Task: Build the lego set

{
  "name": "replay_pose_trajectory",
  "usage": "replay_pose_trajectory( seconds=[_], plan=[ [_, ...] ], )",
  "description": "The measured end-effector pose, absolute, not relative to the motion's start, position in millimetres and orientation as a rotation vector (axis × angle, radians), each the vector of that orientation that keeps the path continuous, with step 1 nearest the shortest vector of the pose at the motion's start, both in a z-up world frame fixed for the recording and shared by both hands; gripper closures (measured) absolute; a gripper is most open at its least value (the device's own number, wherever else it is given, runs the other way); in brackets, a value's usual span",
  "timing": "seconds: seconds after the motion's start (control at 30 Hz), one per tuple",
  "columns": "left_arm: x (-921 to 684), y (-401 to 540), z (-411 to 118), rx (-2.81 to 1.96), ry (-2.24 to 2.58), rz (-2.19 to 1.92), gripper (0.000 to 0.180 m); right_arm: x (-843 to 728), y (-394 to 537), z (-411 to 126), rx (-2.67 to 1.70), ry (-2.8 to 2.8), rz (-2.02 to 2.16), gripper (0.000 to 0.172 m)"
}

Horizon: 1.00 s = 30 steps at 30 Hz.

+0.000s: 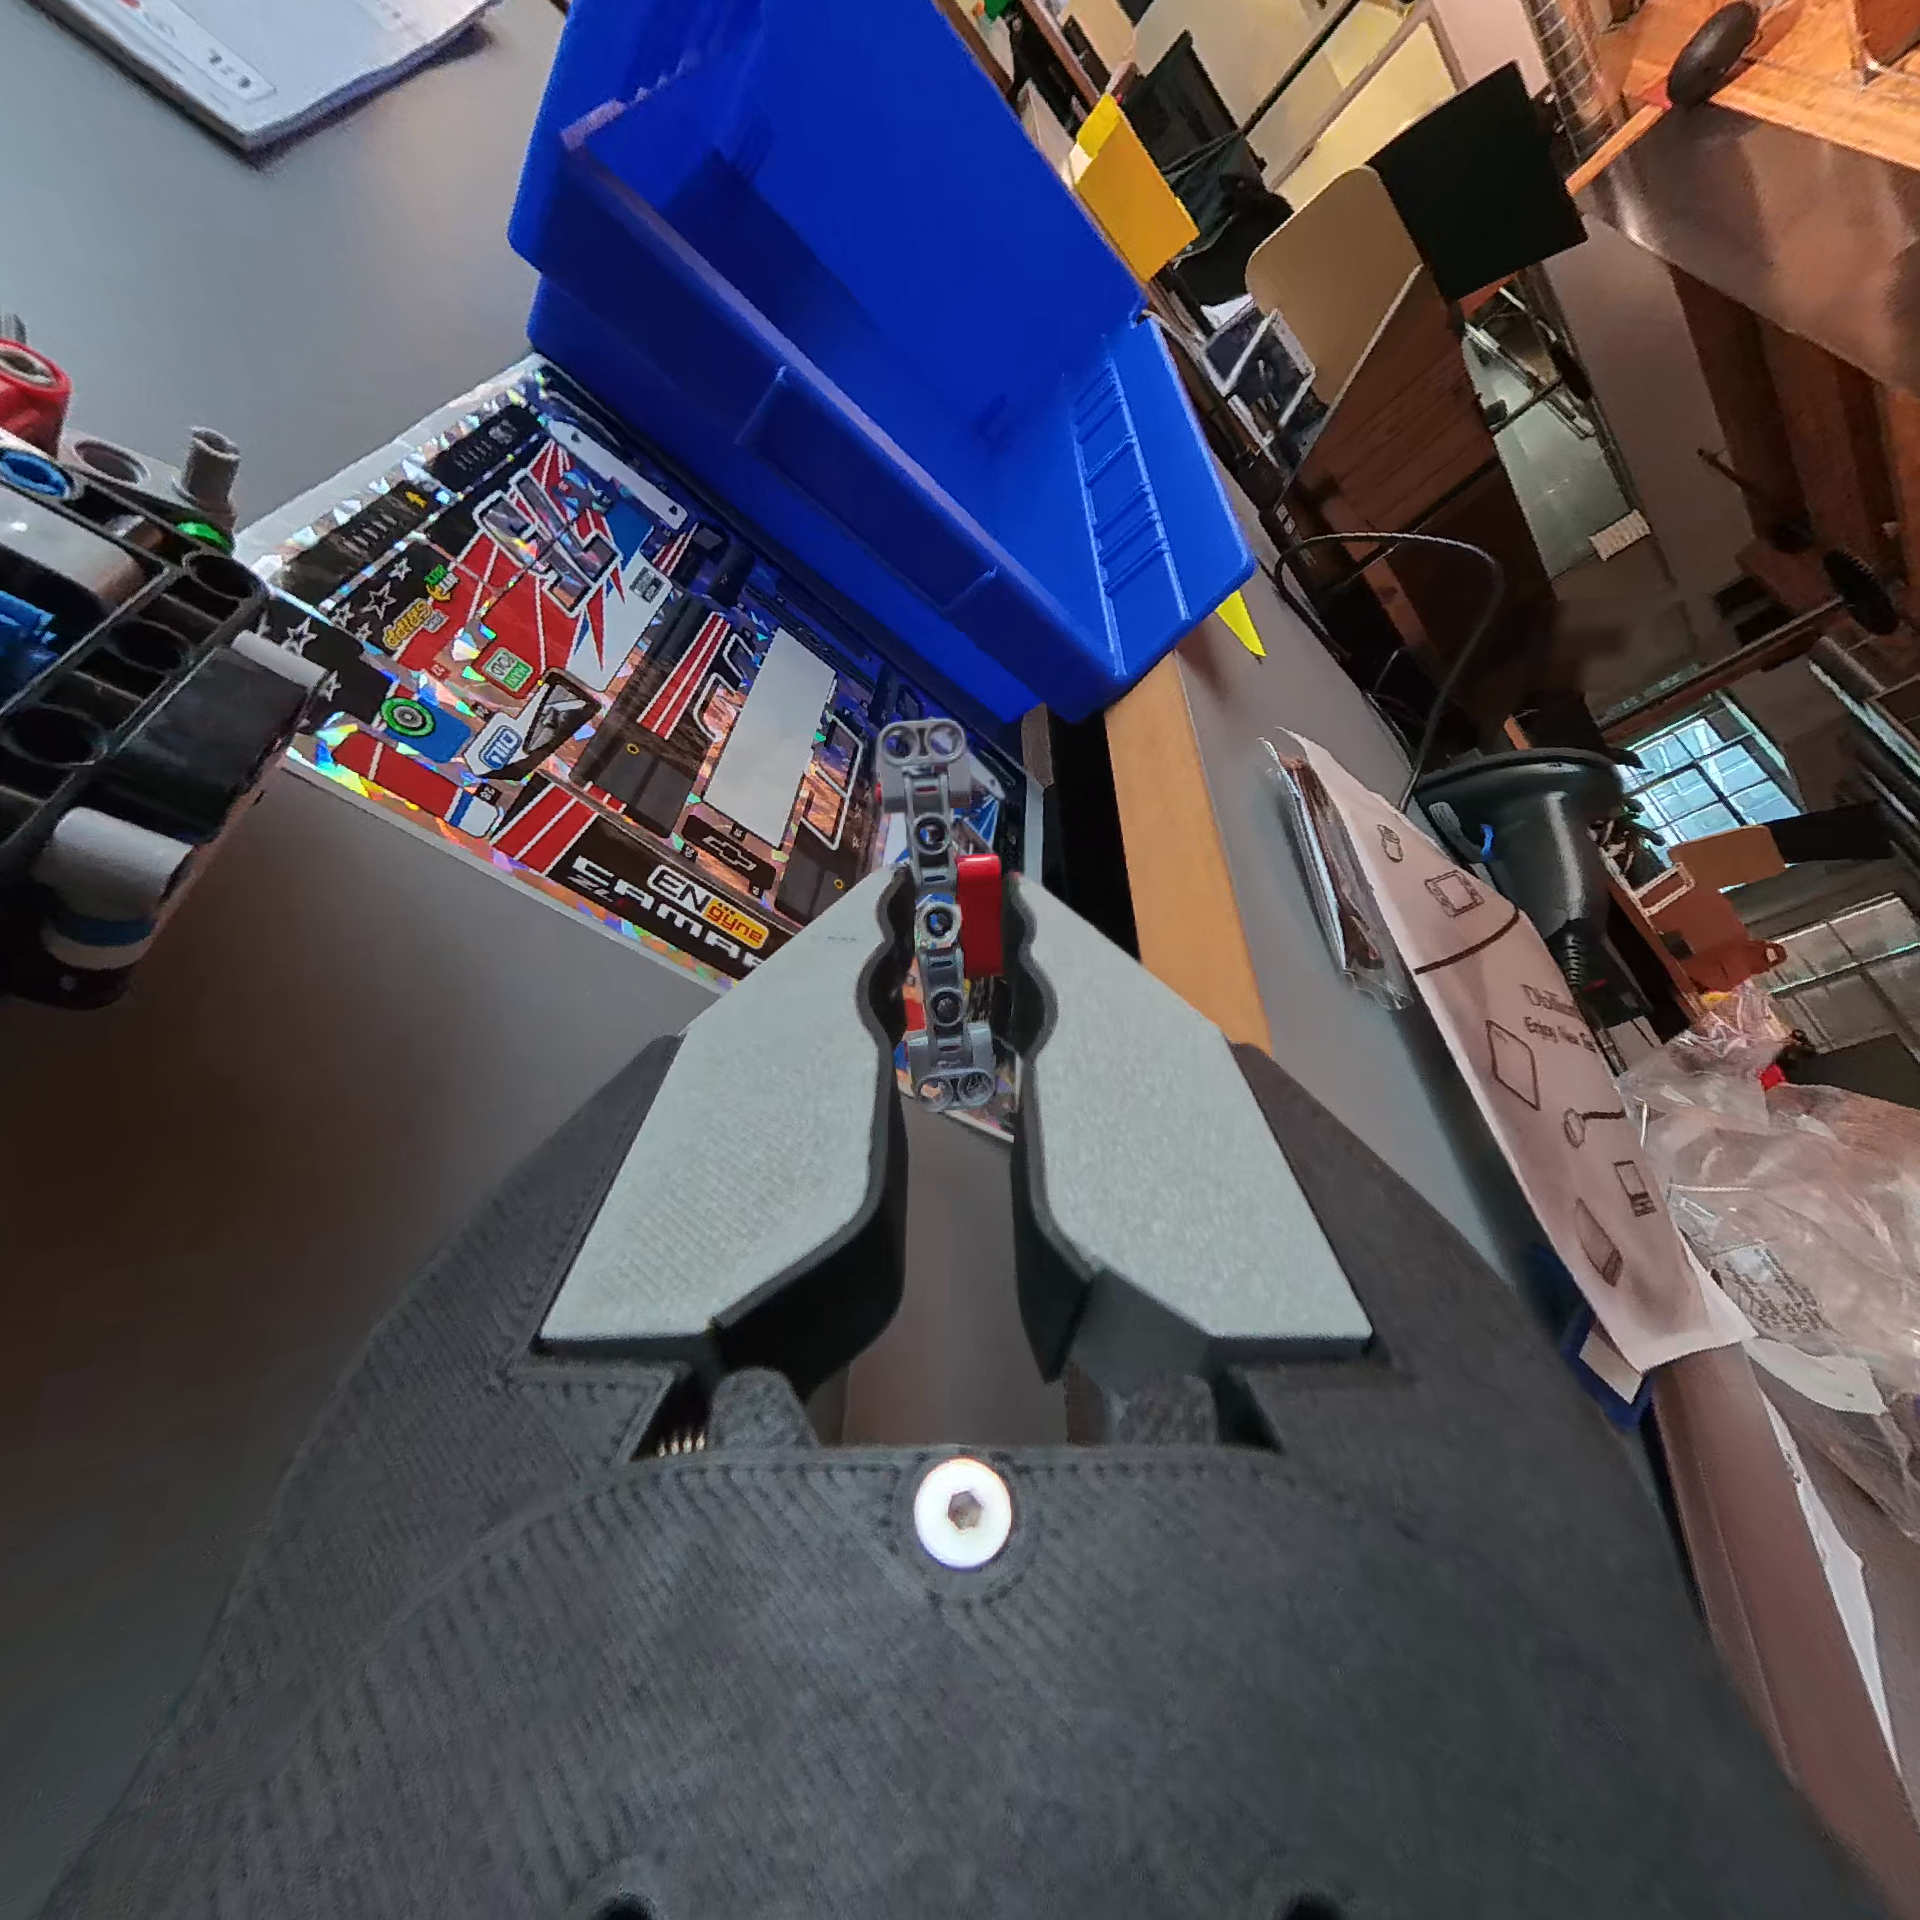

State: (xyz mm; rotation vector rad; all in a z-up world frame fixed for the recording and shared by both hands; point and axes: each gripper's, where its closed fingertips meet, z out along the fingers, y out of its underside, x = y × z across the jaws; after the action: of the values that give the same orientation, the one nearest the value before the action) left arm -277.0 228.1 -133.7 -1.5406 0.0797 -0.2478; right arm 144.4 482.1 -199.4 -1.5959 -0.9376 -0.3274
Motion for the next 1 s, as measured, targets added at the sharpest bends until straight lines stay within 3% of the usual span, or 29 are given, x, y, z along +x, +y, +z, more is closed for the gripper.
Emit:
replay_pose_trajectory(
  seconds=[0.37,0.63,0.8,1.0],
  plan=[
    [-262,229,-137,-1.559,0.188,-0.181,0.159,131,458,-169,-1.426,-0.909,-0.111,0.159],
    [-226,233,-153,-1.721,0.378,-0.027,0.152,80,387,-151,-1.241,-1.262,0.174,0.159],
    [-154,223,-120,-1.687,0.509,-0.065,0.151,84,349,-129,-1.063,-1.358,0.15,0.158],
    [-53,224,-132,-1.778,0.623,-0.238,0.151,69,307,-151,-0.971,-1.465,0.151,0.159]
  ],
)
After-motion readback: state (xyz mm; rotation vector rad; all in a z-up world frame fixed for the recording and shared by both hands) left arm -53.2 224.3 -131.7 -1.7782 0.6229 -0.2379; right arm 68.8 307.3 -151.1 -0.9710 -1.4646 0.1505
